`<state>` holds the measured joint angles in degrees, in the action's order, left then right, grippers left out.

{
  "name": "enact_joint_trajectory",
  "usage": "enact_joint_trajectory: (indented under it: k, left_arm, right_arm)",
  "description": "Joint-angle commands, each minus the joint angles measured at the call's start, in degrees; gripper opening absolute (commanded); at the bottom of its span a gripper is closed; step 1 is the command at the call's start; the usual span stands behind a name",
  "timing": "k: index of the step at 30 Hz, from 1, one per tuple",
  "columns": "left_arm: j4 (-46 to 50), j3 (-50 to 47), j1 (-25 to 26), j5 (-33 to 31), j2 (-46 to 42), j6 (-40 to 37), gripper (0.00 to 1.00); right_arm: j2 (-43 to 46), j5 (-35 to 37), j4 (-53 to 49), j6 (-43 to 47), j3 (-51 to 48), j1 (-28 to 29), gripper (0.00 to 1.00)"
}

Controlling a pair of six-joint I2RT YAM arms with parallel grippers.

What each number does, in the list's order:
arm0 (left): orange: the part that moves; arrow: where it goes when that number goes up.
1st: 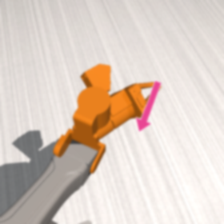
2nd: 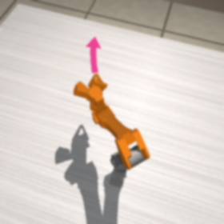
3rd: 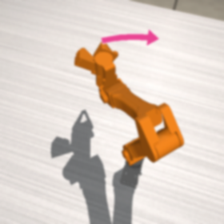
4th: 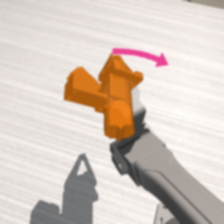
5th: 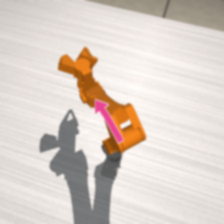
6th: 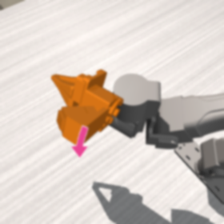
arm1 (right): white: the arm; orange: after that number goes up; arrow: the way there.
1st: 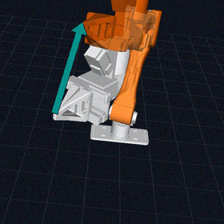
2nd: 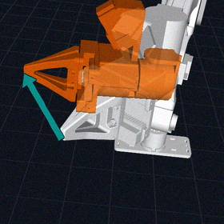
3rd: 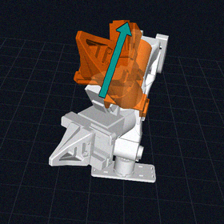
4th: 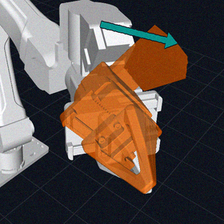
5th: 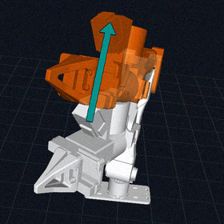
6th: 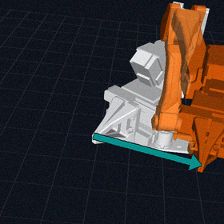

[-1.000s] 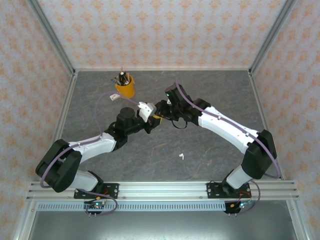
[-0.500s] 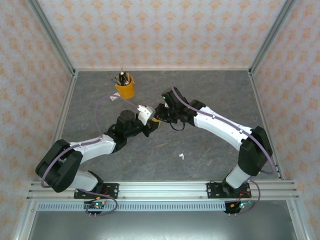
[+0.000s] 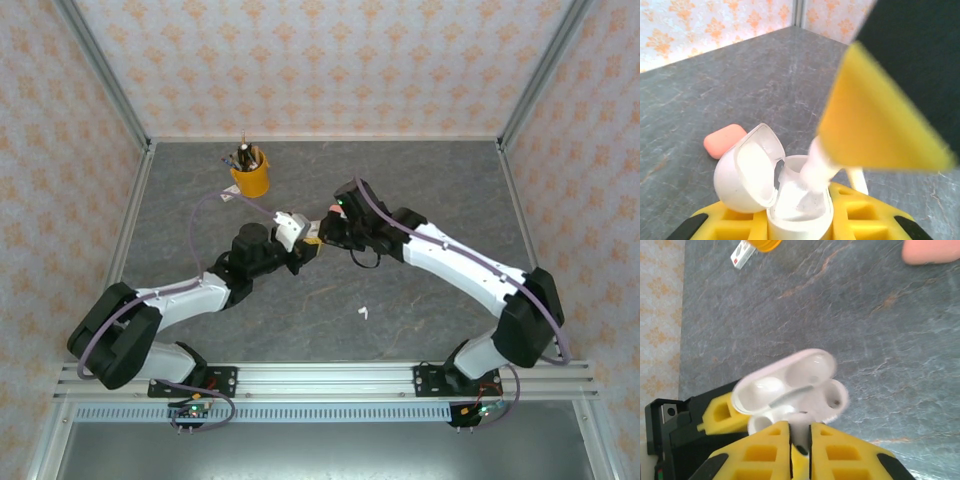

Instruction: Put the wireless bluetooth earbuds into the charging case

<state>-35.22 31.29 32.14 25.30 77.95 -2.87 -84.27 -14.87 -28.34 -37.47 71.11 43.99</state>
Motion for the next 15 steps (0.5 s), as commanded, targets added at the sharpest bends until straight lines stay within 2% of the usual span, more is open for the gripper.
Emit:
enact_joint_trajectory:
  k: [1, 7, 15]
  left_arm:
    - [-4.37, -1.08, -0.63, -5.79, -2.86, -0.50, 0.00]
    - [-3.43, -2.37, -1.25, -8.46, -4.48, -1.13, 0.00]
    - [-3.66, -3.59, -1.26, -10.83, -4.77, 0.31, 0.00]
  right_arm:
    - [3.64, 5.04, -5.44, -0.67, -2.97, -0.73, 0.15]
    - [5.01, 6.50, -4.02, -1.46, -8.62, -1.71, 0.15]
    - [-0.08, 12.53, -1.05, -1.90, -14.68, -2.86, 0.15]
